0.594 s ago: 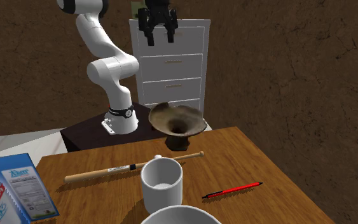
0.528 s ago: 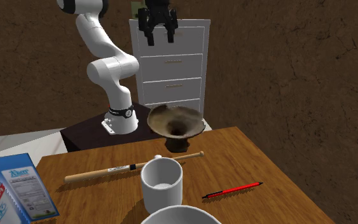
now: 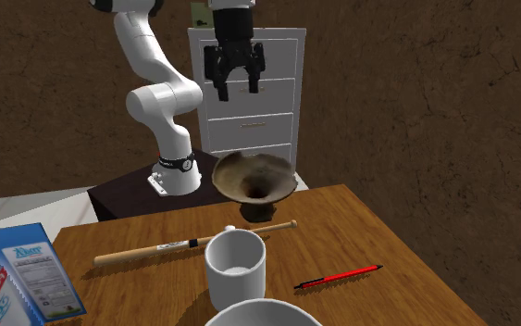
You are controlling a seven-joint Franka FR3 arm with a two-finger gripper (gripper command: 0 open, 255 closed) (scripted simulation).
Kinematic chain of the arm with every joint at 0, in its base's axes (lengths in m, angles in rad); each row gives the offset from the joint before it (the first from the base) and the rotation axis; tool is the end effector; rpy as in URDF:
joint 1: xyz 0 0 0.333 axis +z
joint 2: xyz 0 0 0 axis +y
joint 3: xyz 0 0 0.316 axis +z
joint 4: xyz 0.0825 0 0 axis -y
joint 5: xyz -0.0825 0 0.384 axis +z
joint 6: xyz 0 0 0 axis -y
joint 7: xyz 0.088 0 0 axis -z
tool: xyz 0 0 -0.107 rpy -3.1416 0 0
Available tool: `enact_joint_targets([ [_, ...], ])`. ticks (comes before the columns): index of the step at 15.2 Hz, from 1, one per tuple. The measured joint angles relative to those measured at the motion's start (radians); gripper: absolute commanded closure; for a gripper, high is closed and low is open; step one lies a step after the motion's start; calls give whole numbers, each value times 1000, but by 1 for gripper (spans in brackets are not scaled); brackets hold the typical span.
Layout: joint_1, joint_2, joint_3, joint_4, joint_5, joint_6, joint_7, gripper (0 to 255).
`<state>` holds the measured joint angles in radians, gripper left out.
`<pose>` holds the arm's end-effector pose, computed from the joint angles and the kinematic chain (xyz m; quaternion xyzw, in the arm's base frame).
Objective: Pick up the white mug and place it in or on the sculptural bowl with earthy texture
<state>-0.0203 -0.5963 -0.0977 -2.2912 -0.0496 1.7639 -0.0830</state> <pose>0.3741 -0.0556 0.5731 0.9994 -0.0061 0.0336 0.0002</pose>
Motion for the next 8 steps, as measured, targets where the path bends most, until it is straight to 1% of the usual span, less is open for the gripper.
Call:
enact_joint_targets([
  [1, -3, 21, -11, 7, -4, 12, -13, 0],
  [3, -10, 74, -36, -2, -12, 69, -39, 0],
  [8, -16, 235, -84, 46, -11, 172, -94, 0],
])
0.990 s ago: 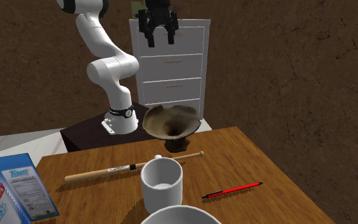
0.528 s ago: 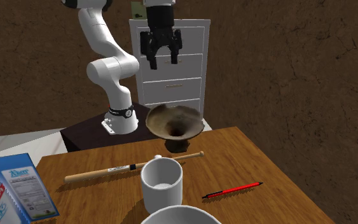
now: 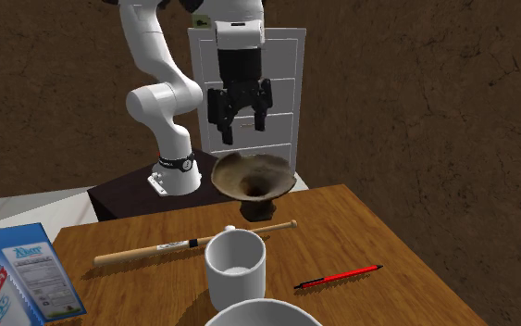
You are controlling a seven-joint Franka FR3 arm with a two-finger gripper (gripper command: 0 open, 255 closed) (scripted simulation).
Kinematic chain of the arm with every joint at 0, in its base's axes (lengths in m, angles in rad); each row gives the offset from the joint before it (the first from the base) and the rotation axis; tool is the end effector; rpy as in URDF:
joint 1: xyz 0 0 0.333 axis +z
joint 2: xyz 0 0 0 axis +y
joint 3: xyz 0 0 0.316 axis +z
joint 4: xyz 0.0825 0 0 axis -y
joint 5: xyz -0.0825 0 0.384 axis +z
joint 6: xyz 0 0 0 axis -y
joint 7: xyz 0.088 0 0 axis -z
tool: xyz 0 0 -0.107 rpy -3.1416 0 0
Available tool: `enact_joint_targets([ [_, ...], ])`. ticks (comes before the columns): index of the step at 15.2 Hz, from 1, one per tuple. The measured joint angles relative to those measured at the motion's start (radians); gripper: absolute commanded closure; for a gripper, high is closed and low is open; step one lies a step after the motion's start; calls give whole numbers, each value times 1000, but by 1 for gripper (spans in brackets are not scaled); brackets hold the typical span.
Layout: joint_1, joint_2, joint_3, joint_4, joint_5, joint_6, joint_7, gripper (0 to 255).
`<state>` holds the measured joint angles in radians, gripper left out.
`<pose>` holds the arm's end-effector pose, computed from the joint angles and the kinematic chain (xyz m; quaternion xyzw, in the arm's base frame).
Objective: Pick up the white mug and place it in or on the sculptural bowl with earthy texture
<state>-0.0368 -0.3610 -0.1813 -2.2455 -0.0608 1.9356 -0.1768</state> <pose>0.4379 -0.1078 0.5124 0.9997 -0.0055 0.0233 0.0013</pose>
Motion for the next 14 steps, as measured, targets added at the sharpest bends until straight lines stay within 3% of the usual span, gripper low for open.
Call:
enact_joint_targets([
  [10, -30, 365, -86, 159, 62, 178, -148, 0],
  [14, -48, 493, -98, 242, 99, 208, -195, 0],
])
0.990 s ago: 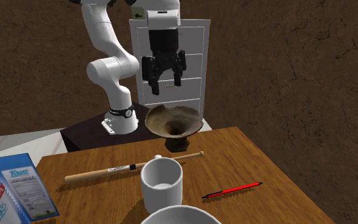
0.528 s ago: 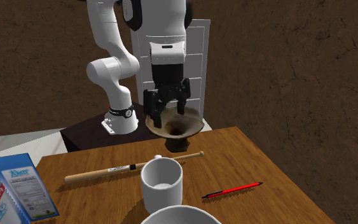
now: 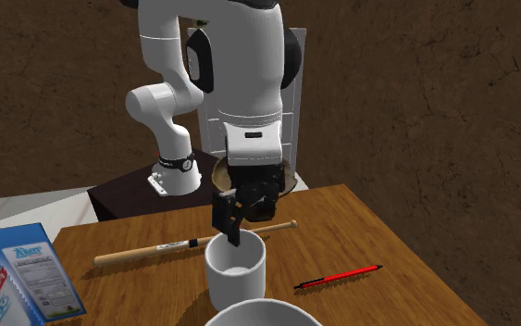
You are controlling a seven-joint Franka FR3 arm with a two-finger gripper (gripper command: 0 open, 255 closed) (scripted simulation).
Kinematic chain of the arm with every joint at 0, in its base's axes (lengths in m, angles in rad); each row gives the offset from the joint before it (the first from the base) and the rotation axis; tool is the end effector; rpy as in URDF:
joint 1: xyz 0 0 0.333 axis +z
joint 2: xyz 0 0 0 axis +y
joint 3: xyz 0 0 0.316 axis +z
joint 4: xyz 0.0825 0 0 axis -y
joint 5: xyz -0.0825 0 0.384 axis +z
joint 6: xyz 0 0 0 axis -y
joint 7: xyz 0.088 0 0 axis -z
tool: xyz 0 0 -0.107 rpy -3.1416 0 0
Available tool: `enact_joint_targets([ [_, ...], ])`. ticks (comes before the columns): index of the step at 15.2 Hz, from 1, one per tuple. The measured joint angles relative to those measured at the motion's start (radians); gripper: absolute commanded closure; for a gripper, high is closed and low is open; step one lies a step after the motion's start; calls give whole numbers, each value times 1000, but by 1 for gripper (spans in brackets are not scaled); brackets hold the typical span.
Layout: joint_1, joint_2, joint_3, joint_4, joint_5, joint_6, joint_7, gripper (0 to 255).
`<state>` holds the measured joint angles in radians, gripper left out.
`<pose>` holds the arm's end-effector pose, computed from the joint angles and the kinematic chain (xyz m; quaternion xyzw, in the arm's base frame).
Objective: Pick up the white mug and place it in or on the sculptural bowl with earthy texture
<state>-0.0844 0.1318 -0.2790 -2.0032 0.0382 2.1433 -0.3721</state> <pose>0.5444 -0.2014 0.3964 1.0000 -0.0046 0.0057 0.0043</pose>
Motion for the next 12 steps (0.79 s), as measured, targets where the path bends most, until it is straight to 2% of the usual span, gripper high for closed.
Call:
enact_joint_targets([
  [7, -8, 58, 1, -27, 21, 82, -20, 0],
  [12, -8, 63, 2, -33, 23, 92, -21, 0],
])
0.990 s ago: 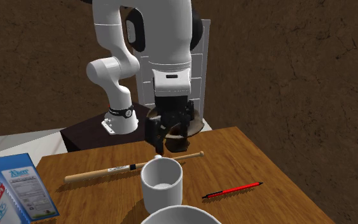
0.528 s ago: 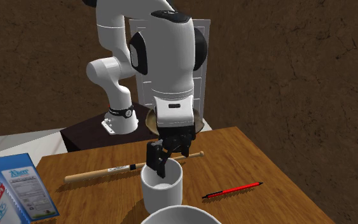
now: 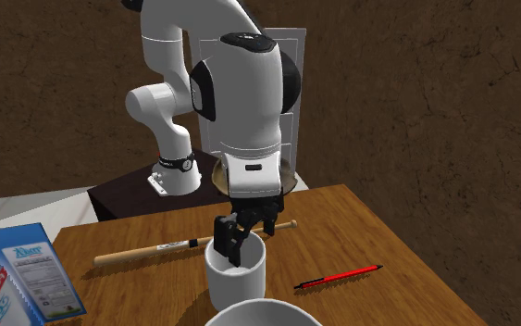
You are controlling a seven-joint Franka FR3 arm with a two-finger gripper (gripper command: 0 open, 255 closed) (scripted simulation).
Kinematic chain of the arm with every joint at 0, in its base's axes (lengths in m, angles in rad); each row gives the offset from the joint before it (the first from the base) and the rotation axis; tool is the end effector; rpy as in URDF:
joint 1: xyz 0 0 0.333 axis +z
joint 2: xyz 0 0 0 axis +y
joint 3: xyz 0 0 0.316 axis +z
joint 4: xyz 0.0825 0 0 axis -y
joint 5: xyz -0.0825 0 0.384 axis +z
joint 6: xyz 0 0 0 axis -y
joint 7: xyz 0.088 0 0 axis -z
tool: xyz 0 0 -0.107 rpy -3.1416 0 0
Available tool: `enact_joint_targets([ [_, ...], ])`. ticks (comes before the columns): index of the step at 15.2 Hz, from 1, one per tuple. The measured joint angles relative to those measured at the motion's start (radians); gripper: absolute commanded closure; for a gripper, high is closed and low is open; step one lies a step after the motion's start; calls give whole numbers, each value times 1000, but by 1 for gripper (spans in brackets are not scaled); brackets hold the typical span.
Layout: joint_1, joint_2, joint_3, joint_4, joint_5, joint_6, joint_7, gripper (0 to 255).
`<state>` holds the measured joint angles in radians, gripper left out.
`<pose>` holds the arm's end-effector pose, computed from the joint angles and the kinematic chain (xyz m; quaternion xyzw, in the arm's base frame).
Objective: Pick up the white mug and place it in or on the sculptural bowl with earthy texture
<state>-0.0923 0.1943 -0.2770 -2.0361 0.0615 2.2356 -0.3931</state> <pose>0.5471 -0.2055 0.3546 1.0000 -0.0043 0.0055 0.0044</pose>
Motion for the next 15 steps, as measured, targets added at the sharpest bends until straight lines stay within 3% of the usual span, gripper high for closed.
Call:
enact_joint_targets([
  [1, 0, 0, 0, 0, 0, 0, 0, 0],
  [2, 0, 0, 0, 0, 0, 0, 0, 255],
  [15, 0, -13, -2, 11, -5, -24, 3, 255],
])
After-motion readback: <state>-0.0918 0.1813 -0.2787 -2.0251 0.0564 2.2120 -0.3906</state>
